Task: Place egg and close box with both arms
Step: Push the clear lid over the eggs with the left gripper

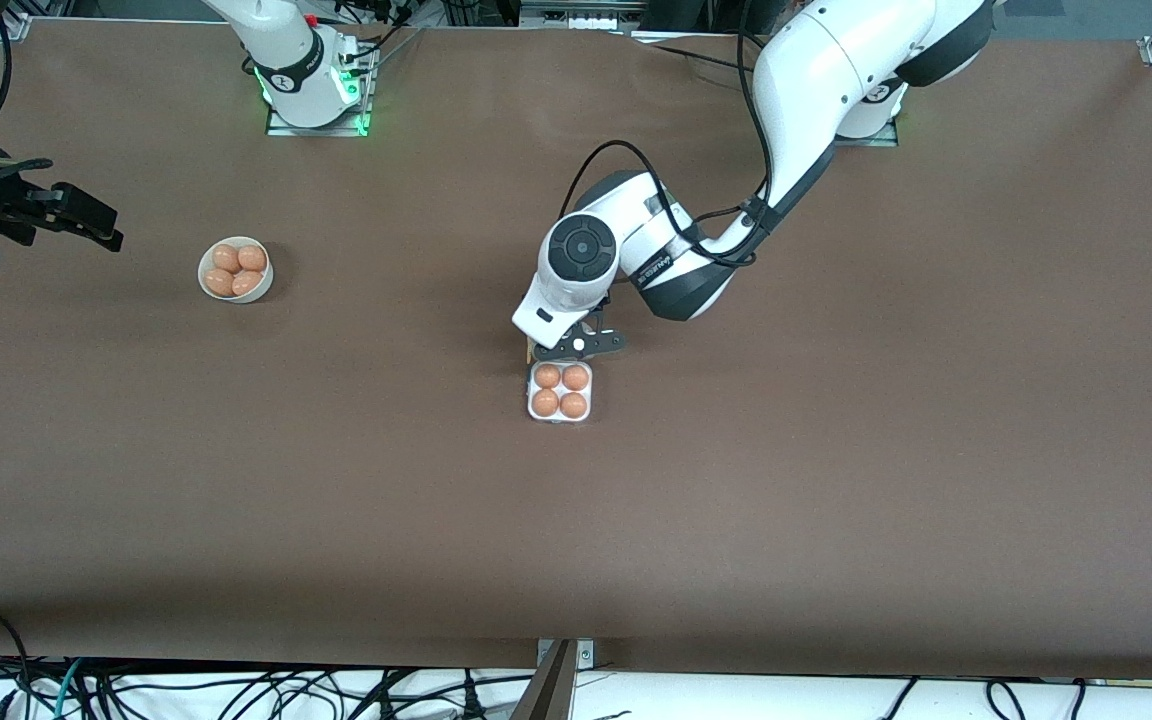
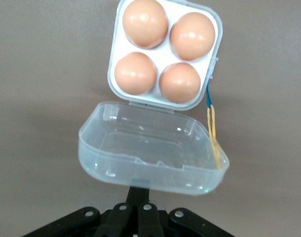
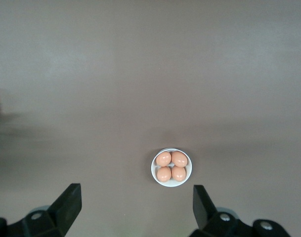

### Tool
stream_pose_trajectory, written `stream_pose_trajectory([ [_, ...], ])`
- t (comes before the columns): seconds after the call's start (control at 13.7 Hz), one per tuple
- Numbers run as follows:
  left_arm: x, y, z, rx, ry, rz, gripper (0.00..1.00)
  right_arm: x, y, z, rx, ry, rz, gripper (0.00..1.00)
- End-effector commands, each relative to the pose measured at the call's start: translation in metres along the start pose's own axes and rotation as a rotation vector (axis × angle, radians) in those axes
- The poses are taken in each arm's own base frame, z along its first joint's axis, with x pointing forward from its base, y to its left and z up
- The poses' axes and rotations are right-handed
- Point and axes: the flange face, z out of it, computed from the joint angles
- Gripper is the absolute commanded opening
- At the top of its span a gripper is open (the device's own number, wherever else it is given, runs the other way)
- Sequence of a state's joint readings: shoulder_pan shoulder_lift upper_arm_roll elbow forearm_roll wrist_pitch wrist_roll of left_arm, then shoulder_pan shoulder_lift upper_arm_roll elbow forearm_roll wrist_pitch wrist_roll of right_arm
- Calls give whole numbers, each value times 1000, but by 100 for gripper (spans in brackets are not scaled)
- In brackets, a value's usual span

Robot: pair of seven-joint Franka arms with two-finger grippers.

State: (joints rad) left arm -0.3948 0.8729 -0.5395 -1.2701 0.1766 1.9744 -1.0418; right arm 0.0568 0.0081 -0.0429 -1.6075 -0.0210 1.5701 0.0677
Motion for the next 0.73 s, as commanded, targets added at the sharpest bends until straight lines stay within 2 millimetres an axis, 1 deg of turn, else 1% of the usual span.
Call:
stream_pose_trajectory([
  [0.0, 5, 7, -5, -13, 29, 26, 0, 1, -2, -5, 15, 8, -8, 100],
  [0.15, 9, 5, -5, -14, 36, 21, 0, 1, -2, -5, 15, 8, -8, 100],
  [0.29, 16, 5, -15, -29, 54, 13, 0, 0, -1, -6, 15, 9, -8, 100],
  [0.51, 21, 2, -18, -28, 63, 6, 0, 1, -2, -5, 15, 8, -8, 100],
  [0.58, 27, 1, -23, -34, 74, 5, 0, 1, -2, -5, 15, 8, -8, 100],
  [0.66, 29, 0, -24, -36, 76, 19, 0, 1, -2, -5, 15, 8, -8, 100],
])
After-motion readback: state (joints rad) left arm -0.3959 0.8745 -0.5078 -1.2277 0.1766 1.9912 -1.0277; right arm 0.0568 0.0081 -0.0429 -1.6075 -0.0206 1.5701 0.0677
